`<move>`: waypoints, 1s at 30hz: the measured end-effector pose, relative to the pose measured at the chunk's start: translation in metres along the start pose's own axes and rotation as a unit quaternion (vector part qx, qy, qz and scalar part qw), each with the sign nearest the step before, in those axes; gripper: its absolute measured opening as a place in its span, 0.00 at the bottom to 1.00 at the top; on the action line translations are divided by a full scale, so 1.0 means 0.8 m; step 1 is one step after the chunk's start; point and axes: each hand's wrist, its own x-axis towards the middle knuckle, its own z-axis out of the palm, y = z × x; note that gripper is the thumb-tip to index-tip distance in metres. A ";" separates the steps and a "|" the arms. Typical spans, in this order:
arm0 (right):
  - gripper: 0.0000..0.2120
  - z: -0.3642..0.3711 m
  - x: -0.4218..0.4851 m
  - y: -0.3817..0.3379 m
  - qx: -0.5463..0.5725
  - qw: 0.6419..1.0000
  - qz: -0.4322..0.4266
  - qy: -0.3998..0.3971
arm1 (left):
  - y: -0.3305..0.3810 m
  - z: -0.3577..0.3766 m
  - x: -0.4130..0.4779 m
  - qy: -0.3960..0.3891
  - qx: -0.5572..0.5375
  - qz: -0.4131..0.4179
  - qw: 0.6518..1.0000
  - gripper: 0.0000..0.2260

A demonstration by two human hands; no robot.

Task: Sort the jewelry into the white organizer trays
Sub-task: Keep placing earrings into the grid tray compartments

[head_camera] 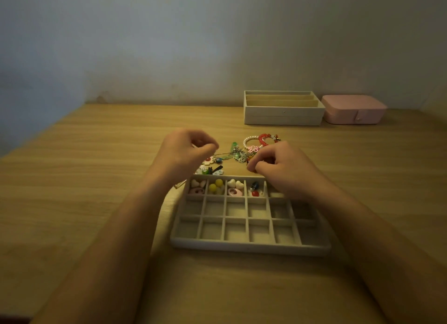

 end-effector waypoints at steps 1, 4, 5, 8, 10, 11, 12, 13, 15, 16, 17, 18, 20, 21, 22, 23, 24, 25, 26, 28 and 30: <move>0.11 0.001 0.003 -0.006 0.007 1.000 -0.002 -0.002 | -0.002 -0.012 0.001 -0.001 -0.011 -0.022 1.000 0.04; 0.11 0.008 0.016 -0.022 0.035 0.999 0.008 -0.012 | -0.014 -0.042 0.004 0.004 -0.023 -0.068 0.997 0.05; 0.11 0.012 0.021 -0.028 0.047 0.999 0.014 -0.016 | -0.020 -0.048 0.005 0.014 -0.021 -0.077 0.997 0.05; 0.10 0.023 0.042 -0.044 0.077 0.997 0.018 -0.020 | -0.043 -0.059 0.004 0.036 -0.005 -0.106 0.994 0.07; 0.10 0.032 0.058 -0.052 0.079 0.996 0.024 -0.029 | -0.061 -0.061 0.003 0.037 0.017 -0.126 0.991 0.08; 0.10 0.037 0.066 -0.055 0.076 0.996 0.030 -0.035 | -0.070 -0.061 0.003 0.037 0.030 -0.136 0.990 0.08; 0.11 0.042 0.074 -0.057 0.071 0.996 0.035 -0.037 | -0.077 -0.060 0.004 0.038 0.040 -0.143 0.988 0.08; 0.11 0.047 0.083 -0.058 0.062 0.997 0.039 -0.035 | -0.083 -0.059 0.005 0.037 0.047 -0.150 0.987 0.08; 0.13 0.053 0.098 -0.056 0.036 0.998 0.043 -0.026 | -0.088 -0.054 0.009 0.030 0.051 -0.161 0.985 0.09; 0.13 0.055 0.104 -0.054 0.022 0.998 0.046 -0.026 | -0.090 -0.051 0.011 0.022 0.050 -0.162 0.985 0.09; 0.14 0.057 0.111 -0.053 0.008 0.998 0.050 -0.029 | -0.092 -0.047 0.015 0.015 0.049 -0.158 0.986 0.09; 0.14 0.058 0.116 -0.051 -0.008 0.998 0.051 -0.035 | -0.092 -0.043 0.019 0.010 0.048 -0.152 0.987 0.09; 0.11 0.059 0.126 -0.049 -0.037 0.997 0.044 -0.050 | -0.090 -0.034 0.026 0.010 0.037 -0.137 0.990 0.11; 0.09 0.061 0.131 -0.049 -0.049 0.996 0.038 -0.058 | -0.089 -0.029 0.031 0.015 0.029 -0.132 0.991 0.12; 0.07 0.062 0.135 -0.049 -0.062 0.995 0.034 -0.065 | -0.087 -0.024 0.035 0.021 0.020 -0.127 0.992 0.12; 0.07 0.065 0.139 -0.049 -0.078 0.994 0.032 -0.072 | -0.086 -0.019 0.038 0.028 0.014 -0.122 0.992 0.12; 0.07 0.067 0.142 -0.049 -0.096 0.992 0.032 -0.080 | -0.084 -0.015 0.039 0.036 0.015 -0.116 0.992 0.11; 0.07 0.070 0.145 -0.049 -0.114 0.989 0.032 -0.091 | -0.084 -0.010 0.040 0.043 0.018 -0.110 0.993 0.11; 0.08 0.073 0.147 -0.049 -0.128 0.986 0.031 -0.102 | -0.085 -0.007 0.040 0.049 0.018 -0.104 0.993 0.10; 0.09 0.077 0.150 -0.049 -0.137 0.983 0.030 -0.115 | -0.090 -0.004 0.038 0.055 0.013 -0.096 0.994 0.11; 0.11 0.076 0.152 -0.049 -0.136 0.983 0.026 -0.121 | -0.091 -0.006 0.037 0.056 0.002 -0.096 0.994 0.11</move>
